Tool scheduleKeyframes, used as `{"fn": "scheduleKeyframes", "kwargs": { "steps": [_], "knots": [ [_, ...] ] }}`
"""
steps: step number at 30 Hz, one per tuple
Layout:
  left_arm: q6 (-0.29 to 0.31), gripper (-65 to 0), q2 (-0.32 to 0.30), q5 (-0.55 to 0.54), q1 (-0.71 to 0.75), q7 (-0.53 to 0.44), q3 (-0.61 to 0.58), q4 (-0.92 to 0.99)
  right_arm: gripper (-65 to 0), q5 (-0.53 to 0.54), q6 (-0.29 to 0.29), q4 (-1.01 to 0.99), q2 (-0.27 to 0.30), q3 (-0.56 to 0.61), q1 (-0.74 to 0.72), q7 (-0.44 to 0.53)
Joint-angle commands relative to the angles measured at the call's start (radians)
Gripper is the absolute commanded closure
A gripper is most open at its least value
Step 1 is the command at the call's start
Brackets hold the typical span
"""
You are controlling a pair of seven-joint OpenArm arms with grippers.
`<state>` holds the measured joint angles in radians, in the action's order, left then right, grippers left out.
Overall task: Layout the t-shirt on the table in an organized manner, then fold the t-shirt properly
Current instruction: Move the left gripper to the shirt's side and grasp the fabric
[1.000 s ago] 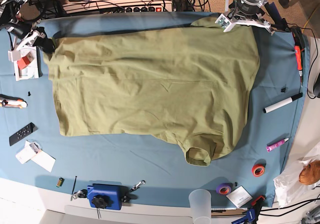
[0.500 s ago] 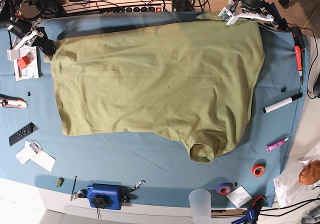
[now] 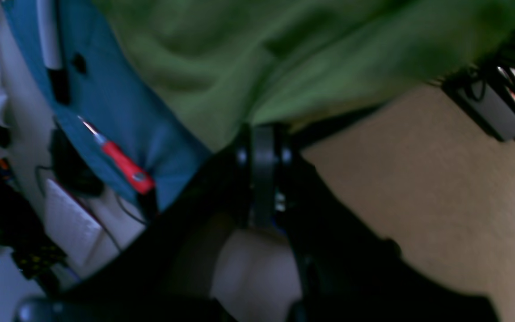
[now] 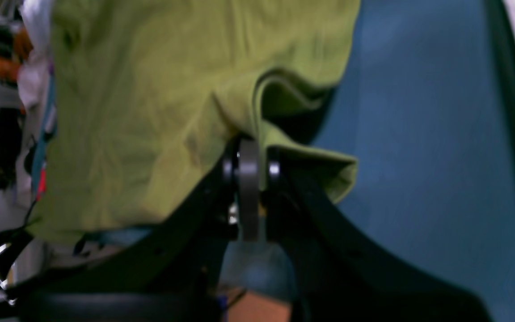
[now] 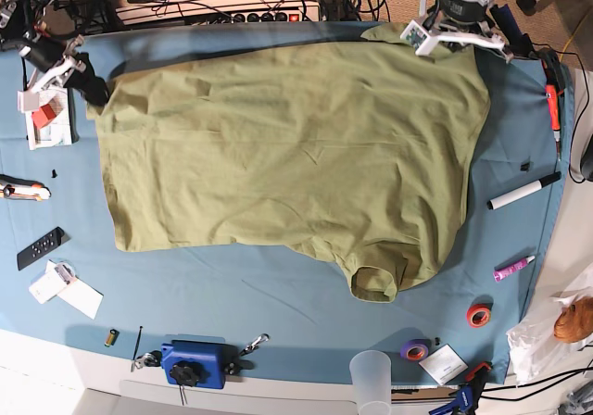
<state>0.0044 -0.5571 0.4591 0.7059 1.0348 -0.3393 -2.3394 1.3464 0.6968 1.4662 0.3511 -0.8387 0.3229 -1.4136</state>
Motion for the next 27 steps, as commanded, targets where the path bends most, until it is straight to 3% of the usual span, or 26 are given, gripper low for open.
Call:
{"fn": "scheduleKeyframes", "kwargs": {
  "steps": [1,13,21,27],
  "knots": [
    [-0.007,0.0,-0.008,0.016,-0.013,-0.014,0.002,-0.017,0.0,0.011,0.001,0.013,0.026,-0.008,-0.017,0.017],
    [-0.005,0.0,-0.002,-0.059,-0.173,-0.065,0.002,-0.017,0.0,-0.230,0.001,0.012,0.026,-0.007,-0.107,0.017],
    [-0.007,0.0,0.016,-0.089,-0.275,-0.081,0.066,0.039,0.0,-0.250,0.001,0.012,0.026,-0.007,-0.127,0.017],
    [0.100,0.0,0.017,-0.267,-0.297,-0.167,0.131,0.087,0.0,-0.359,0.001,0.011,0.024,-0.006,-0.161,0.017]
  ]
}}
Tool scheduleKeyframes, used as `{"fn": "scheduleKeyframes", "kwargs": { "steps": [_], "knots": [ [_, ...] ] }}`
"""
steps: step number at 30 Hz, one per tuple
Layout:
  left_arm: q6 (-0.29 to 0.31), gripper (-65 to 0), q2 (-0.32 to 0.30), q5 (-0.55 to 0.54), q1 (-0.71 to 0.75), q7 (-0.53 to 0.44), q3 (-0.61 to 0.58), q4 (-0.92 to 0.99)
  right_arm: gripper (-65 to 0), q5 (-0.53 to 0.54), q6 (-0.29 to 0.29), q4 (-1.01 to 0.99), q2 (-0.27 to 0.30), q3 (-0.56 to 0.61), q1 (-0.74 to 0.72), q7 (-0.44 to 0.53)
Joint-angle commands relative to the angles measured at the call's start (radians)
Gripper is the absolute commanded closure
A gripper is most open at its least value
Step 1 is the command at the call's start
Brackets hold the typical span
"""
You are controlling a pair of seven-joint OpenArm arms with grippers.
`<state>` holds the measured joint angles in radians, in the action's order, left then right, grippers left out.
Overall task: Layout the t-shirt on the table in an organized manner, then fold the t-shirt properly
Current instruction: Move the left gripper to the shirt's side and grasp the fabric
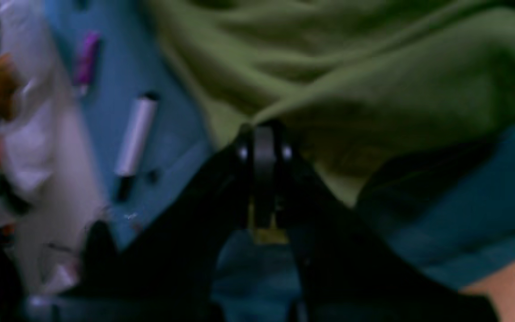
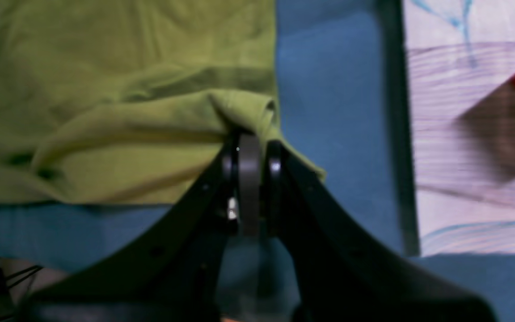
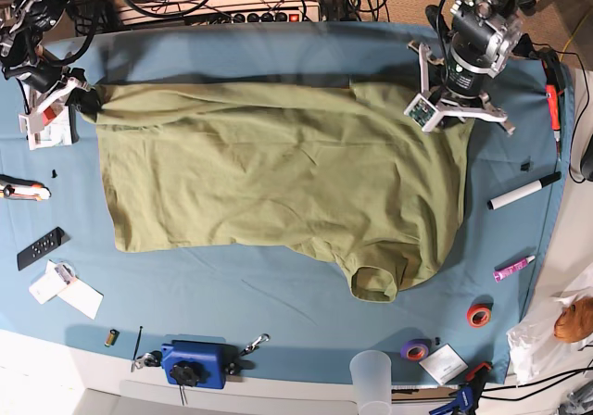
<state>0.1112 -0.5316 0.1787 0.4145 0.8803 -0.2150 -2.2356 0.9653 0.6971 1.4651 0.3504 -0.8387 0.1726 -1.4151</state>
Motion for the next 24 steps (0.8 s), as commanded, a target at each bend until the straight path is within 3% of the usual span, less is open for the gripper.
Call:
{"fn": "scheduleKeyframes", "kwargs": {
  "steps": [1,6,12,15,18,24],
  "knots": [
    [-0.005,0.0,-0.009,0.010,-0.011,-0.028,0.010,0.003,0.0,0.011,0.001,0.012,0.024,-0.006,-0.023,0.019],
    [-0.039,0.0,-0.009,0.008,-0.099,-0.039,0.011,0.083,0.0,-0.049,0.001,0.012,0.024,0.001,-0.070,0.059],
    [0.018,0.0,-0.008,-0.087,-0.208,-0.070,0.011,0.183,0.0,-0.183,0.001,0.012,0.024,0.090,-0.087,0.162],
    [-0.023,0.0,-0.006,-0.075,-0.244,-0.062,0.011,0.195,0.0,-0.220,-0.008,0.012,0.024,0.135,-0.087,0.196],
    [-0.023,0.0,-0.006,-0.069,-0.269,-0.060,0.011,0.195,0.0,-0.234,-0.018,0.012,0.024,0.143,-0.087,0.197],
    [0.048,0.0,-0.006,-0.159,-0.302,-0.096,0.011,0.196,0.0,-0.288,-0.044,0.012,0.024,0.137,-0.093,0.216]
  ]
}}
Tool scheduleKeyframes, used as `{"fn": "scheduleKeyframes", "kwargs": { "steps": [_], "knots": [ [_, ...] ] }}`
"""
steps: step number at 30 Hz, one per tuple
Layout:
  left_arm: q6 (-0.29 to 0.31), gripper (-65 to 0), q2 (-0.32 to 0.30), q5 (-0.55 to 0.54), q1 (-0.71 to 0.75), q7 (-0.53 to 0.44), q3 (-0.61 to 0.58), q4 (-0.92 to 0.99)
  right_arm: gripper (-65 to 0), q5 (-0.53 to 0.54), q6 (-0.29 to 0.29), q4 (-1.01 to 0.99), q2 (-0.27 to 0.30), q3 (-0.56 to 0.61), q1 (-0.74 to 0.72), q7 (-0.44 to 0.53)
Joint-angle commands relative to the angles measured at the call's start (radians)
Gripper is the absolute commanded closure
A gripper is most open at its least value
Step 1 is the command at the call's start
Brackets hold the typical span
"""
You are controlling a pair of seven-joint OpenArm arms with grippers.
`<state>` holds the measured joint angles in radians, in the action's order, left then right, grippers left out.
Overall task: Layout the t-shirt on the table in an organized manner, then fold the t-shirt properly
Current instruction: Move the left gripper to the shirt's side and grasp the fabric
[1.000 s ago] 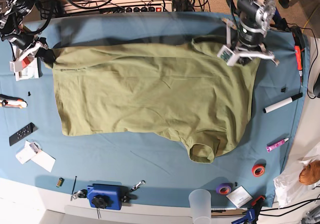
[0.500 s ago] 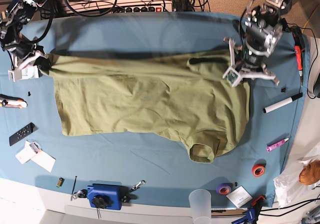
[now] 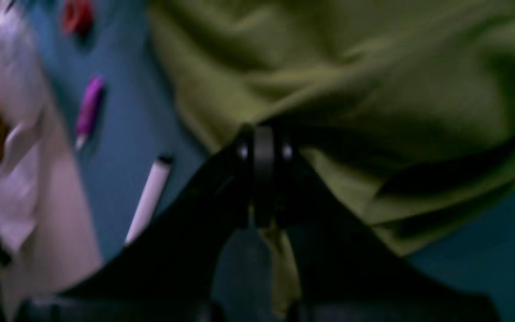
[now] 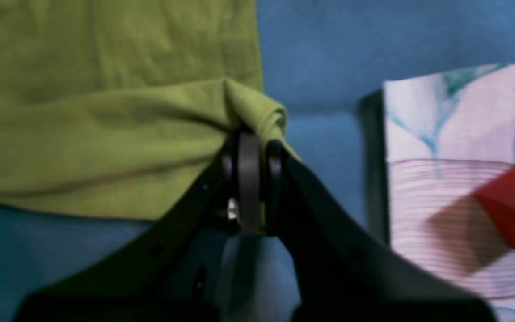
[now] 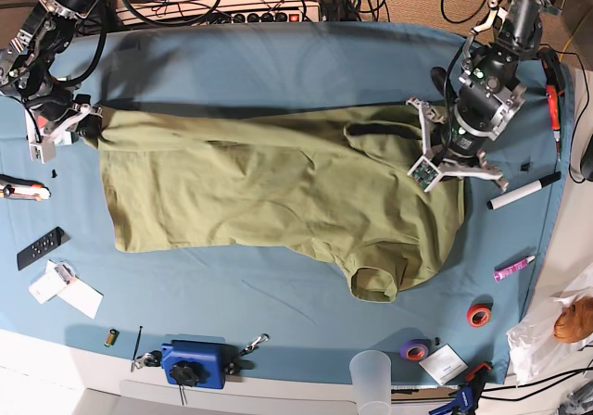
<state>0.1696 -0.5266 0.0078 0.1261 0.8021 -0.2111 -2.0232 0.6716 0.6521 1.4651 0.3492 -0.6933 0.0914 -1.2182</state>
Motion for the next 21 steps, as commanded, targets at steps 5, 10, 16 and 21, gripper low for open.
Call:
{"fn": "scheduleKeyframes", "kwargs": {
  "steps": [5,10,16,21],
  "knots": [
    [-0.011,0.0,-0.011,0.014,-0.047,-0.036,0.007,0.001,0.0,-0.011,0.000,0.012,0.025,-0.009,-0.011,0.026],
    [0.023,0.0,-0.010,-0.035,-0.087,-0.070,0.006,0.109,0.0,-0.011,-0.018,0.012,0.024,-0.009,-0.011,0.030],
    [0.060,0.0,0.023,-0.054,-0.133,-0.112,0.006,0.200,0.0,-0.011,-0.018,0.012,0.024,-0.009,-0.011,0.030],
    [0.060,0.0,0.049,-0.071,-0.143,-0.121,0.006,0.212,0.0,-0.015,-0.018,0.012,0.024,-0.009,-0.011,0.025]
  ]
}}
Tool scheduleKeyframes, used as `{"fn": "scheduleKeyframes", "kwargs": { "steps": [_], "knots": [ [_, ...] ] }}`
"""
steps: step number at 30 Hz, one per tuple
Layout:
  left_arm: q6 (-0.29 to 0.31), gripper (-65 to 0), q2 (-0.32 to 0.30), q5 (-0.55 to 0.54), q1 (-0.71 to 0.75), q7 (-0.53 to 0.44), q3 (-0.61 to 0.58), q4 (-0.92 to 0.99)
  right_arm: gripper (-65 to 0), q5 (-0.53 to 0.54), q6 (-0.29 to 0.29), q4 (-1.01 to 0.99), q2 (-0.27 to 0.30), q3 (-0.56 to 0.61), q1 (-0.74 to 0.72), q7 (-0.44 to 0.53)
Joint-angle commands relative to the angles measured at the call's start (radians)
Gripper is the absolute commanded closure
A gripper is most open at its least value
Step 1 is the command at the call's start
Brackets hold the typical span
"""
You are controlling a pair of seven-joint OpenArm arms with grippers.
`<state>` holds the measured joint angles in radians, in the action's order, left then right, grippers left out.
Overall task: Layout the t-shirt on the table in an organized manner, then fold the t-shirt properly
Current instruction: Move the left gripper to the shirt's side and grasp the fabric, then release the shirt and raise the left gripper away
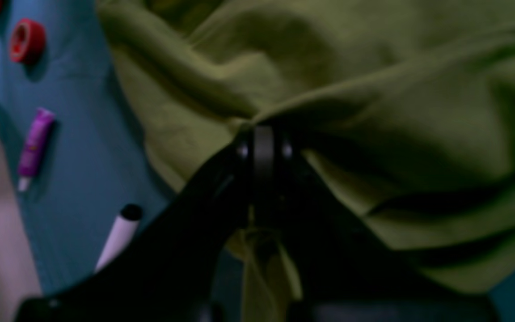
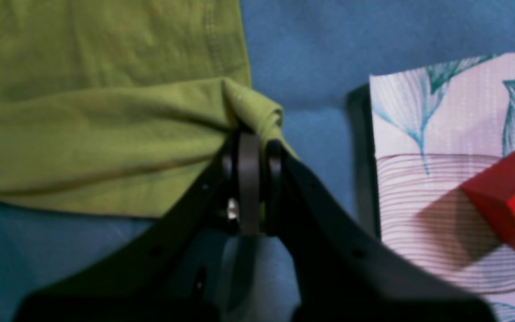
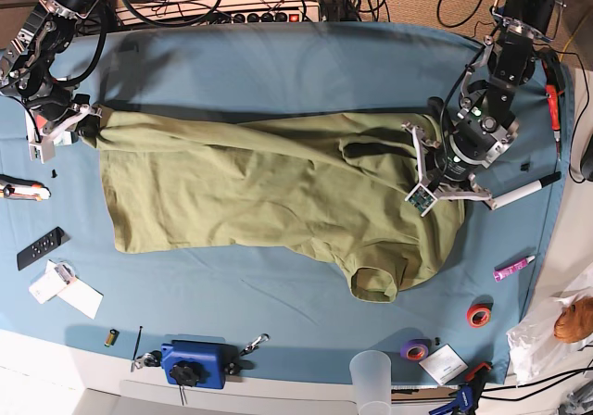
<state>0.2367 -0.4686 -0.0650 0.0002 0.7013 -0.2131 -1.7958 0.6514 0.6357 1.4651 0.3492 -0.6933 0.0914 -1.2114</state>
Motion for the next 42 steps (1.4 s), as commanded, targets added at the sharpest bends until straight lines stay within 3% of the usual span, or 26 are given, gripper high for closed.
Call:
{"fn": "scheduleKeyframes", "kwargs": {
  "steps": [1,3,5,8,10,14,18,22,27,32,36,40,42],
  "knots": [
    [-0.008,-6.2,-0.008,0.005,-0.018,-0.020,0.008,-0.015,0.0,0.005,-0.002,0.012,0.025,-0.009,-0.011,0.017],
    [-0.035,-21.0,-0.008,0.005,-0.018,-0.019,0.008,-0.015,0.0,0.005,-0.001,0.012,0.025,-0.009,-0.011,0.015],
    [-0.108,-29.3,-0.008,0.006,-0.018,-0.013,0.008,-0.018,0.0,0.005,-0.001,0.012,0.025,-0.009,-0.011,0.015],
    [-0.245,-29.8,-0.008,0.059,-0.018,0.061,0.008,-0.053,0.0,0.005,-0.001,0.012,0.025,-0.009,-0.011,0.014],
    [-0.301,-29.7,-0.008,0.108,-0.018,0.118,0.008,-0.092,0.0,0.006,-0.001,0.012,0.025,-0.009,-0.011,0.014],
    [-0.308,-29.3,-0.008,0.110,-0.004,0.290,0.009,-0.192,0.0,0.005,-0.001,0.012,0.025,-0.009,-0.011,0.011],
    [-0.308,-29.3,-0.007,0.117,0.100,0.294,0.047,-0.296,0.0,0.005,-0.001,0.012,0.025,-0.009,-0.011,0.004],
    [-0.306,-28.6,0.025,0.073,0.223,0.290,0.158,-0.399,0.0,0.005,0.000,0.012,0.025,-0.009,-0.011,0.004],
    [-0.197,-28.3,0.084,-0.136,0.337,0.225,0.343,-0.410,0.0,0.006,0.000,0.012,0.025,-0.009,-0.011,-0.008],
    [-0.060,-28.3,0.128,-0.373,0.349,0.213,0.492,-0.382,0.0,0.006,0.001,0.012,0.025,-0.009,-0.011,-0.013],
    [0.011,-28.3,0.144,-0.449,0.349,0.196,0.538,-0.282,0.0,0.016,0.033,0.012,0.026,-0.009,-0.011,-0.015],
    [0.079,-28.3,0.144,-0.503,0.346,0.198,0.538,-0.171,0.0,0.072,0.062,0.013,0.034,-0.009,-0.011,-0.076],
    [0.079,-28.3,0.145,-0.513,0.346,0.208,0.538,-0.163,-8.9,0.082,0.062,0.013,0.033,-0.009,-0.011,-0.092]
  ]
}}
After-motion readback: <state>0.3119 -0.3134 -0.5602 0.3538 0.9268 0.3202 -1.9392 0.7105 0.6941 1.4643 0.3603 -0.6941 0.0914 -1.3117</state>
